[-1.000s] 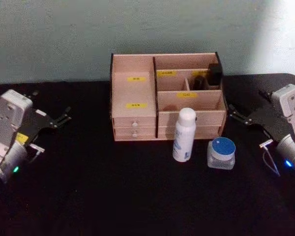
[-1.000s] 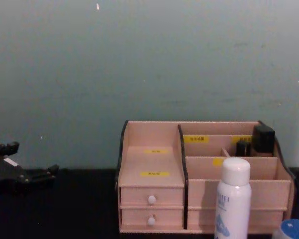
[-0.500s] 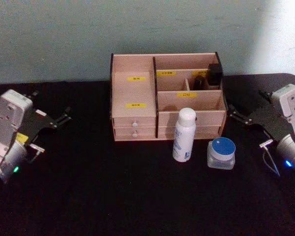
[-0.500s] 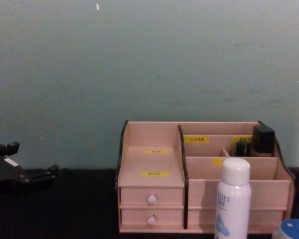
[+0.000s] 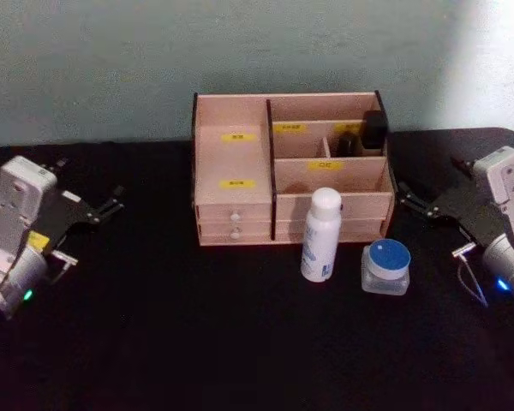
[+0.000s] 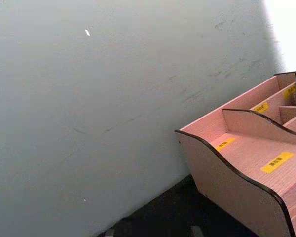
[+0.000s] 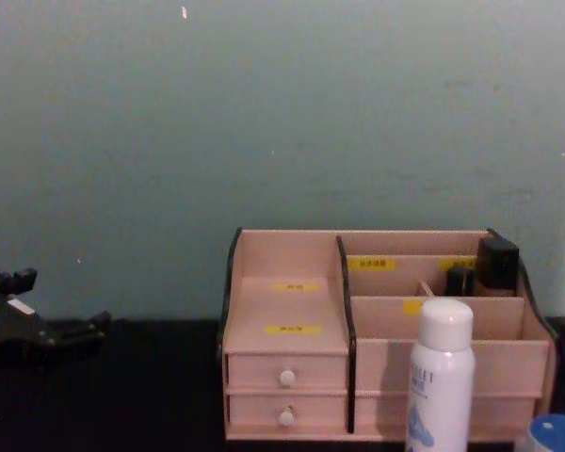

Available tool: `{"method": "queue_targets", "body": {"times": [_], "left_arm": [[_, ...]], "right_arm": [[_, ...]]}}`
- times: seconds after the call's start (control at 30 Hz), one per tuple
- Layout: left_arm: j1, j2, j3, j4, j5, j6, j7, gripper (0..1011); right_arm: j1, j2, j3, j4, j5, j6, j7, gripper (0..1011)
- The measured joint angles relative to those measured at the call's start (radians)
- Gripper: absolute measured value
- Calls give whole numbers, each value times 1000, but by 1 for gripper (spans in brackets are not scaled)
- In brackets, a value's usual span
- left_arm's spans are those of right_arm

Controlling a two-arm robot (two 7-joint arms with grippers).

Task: Pick up the facial cleanser and watermelon frost from the table and place them into the tiered storage box.

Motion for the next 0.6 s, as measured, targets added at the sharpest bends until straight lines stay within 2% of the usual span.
{"method": "queue_targets", "body": {"times": [0.17, 0.33, 0.47, 0.6], "left_arm": [[0, 0, 0, 0, 0, 0, 0, 1001], [0, 0, 0, 0, 0, 0, 0, 1001], [0, 0, 0, 0, 0, 0, 0, 1001], [0, 0, 0, 0, 0, 0, 0, 1001]], "right_arm": [[-12, 1, 21, -12, -2, 0, 0, 1000], [-48, 15, 54, -57, 4, -2, 2, 1000], [-85, 36, 77, -110, 22, -2, 20, 1000], [-134, 67, 98, -181, 50, 1, 67, 1000]]}}
